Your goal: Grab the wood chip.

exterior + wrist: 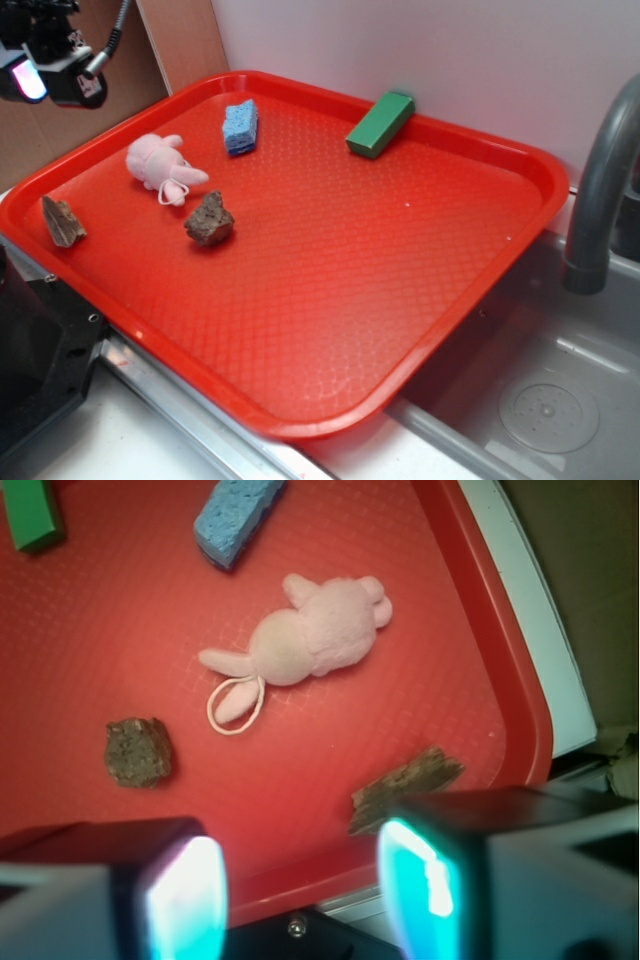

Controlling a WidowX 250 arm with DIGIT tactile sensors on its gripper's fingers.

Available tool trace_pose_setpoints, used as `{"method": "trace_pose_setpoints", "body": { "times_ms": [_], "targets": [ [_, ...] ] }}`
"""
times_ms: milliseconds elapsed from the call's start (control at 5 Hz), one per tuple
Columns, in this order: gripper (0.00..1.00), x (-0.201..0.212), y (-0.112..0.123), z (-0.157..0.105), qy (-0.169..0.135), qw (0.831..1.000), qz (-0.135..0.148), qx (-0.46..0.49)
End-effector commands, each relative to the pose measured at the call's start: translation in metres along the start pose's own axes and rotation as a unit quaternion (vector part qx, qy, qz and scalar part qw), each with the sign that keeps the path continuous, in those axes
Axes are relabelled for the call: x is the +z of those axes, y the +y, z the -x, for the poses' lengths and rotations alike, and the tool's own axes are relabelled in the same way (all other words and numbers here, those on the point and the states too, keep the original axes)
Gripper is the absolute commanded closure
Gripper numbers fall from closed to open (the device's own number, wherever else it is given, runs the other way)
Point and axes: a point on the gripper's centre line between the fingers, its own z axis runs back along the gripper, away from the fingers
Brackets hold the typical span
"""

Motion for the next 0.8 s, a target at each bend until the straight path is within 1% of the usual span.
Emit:
{"method": "trace_pose_setpoints", "body": {
  "times_ms": [0,200,400,600],
  "targets": [
    [0.0,-0.033,0.042,-0.003,0.006,0.995,0.008,0.1],
    [0.0,-0.06,0.052,-0.003,0.008,0.992,-0.005,0.122],
    [0.0,-0.091,0.065,0.006,0.033,0.992,-0.022,0.116],
    [0.0,-0.092,0.065,0.012,0.032,0.994,-0.031,0.105]
  ]
}}
